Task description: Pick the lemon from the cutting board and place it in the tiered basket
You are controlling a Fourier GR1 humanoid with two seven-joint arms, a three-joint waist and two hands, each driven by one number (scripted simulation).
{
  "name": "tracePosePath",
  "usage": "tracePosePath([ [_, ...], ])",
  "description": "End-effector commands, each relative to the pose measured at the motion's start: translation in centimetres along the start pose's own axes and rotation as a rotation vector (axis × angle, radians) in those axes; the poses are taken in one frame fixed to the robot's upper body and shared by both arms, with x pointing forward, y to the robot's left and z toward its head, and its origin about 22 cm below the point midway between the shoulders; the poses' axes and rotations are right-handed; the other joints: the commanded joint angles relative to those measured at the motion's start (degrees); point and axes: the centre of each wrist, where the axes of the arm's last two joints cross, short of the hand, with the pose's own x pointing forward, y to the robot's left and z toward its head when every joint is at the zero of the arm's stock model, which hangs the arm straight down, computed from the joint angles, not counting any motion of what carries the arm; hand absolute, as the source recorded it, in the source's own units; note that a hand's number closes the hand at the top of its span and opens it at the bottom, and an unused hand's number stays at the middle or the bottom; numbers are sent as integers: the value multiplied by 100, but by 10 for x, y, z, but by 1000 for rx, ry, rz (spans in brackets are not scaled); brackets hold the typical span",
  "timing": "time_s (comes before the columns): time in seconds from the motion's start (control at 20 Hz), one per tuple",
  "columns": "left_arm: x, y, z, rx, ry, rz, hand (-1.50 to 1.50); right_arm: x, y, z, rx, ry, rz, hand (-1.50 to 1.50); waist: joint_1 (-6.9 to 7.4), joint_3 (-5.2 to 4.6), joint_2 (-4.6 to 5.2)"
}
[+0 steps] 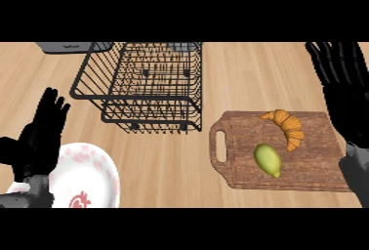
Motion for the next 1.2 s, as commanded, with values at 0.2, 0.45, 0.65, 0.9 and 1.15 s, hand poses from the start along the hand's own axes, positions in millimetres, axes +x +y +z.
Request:
tracePosePath([
  [0.2, -4, 12, 2, -126, 30, -138, 0, 5, 64, 62, 222, -418, -103, 150, -140, -204, -19],
  [0.45, -18, 17, 13, -197, 94, -118, 0, -63, 58, 146, -400, -20, 107, -150, -182, -201, 49],
  [0.65, -17, 5, 14, -256, 99, -113, 0, -69, 71, 180, -368, -225, 270, -150, -21, -222, 16],
  [0.9, -21, 16, 6, -235, 116, -125, 0, -43, 40, 232, -305, -162, 586, -150, -132, -237, -3],
  [1.15, -15, 13, 9, -238, 109, -128, 0, -8, -9, 259, -152, 17, 947, -150, -98, -260, 6],
])
